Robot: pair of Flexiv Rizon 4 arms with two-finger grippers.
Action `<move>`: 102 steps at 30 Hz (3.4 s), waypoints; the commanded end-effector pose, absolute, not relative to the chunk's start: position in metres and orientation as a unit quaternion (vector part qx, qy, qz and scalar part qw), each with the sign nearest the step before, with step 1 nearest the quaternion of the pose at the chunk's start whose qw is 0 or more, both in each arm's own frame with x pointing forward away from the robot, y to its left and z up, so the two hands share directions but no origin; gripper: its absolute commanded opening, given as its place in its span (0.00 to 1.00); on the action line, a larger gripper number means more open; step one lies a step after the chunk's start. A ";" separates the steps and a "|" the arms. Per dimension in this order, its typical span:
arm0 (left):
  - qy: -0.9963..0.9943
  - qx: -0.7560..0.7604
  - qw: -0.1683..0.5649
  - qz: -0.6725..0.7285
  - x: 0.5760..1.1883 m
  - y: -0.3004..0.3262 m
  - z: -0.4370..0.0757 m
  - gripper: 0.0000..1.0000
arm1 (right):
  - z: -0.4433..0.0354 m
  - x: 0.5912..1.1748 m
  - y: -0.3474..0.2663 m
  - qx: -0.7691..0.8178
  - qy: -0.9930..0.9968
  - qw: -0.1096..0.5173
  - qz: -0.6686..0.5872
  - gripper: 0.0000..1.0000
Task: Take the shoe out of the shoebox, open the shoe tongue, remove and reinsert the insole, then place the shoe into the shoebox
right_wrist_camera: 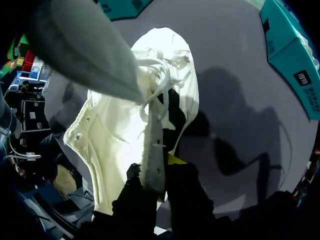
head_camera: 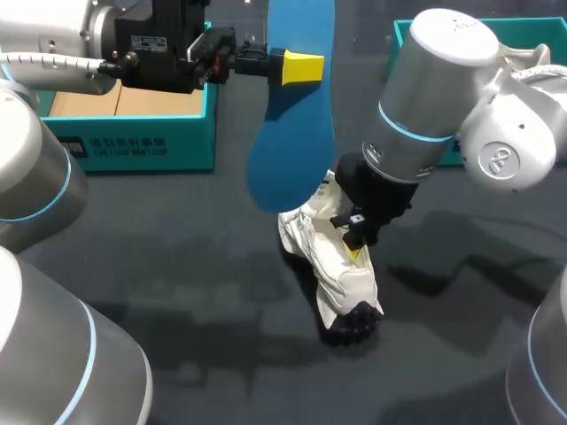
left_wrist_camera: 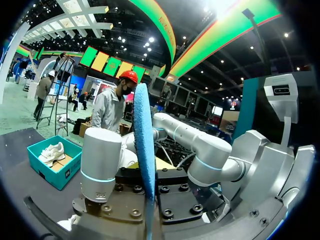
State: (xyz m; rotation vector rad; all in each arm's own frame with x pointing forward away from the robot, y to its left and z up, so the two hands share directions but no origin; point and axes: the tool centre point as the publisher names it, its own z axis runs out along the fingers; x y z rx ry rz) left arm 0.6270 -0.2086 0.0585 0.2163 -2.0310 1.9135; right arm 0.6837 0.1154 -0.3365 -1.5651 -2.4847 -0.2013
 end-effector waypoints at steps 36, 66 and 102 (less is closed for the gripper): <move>-0.715 0.076 0.170 0.673 0.627 -0.209 0.058 0.00 | -0.356 0.686 0.152 -0.618 -0.773 0.097 -0.104 0.00; -0.715 0.076 0.170 0.673 0.627 -0.209 0.058 0.00 | -0.391 0.685 0.154 -0.629 -0.760 0.104 -0.123 0.00; -0.715 0.076 0.170 0.673 0.627 -0.209 0.058 0.00 | -0.303 0.677 0.114 -0.631 -0.715 0.214 -0.212 1.00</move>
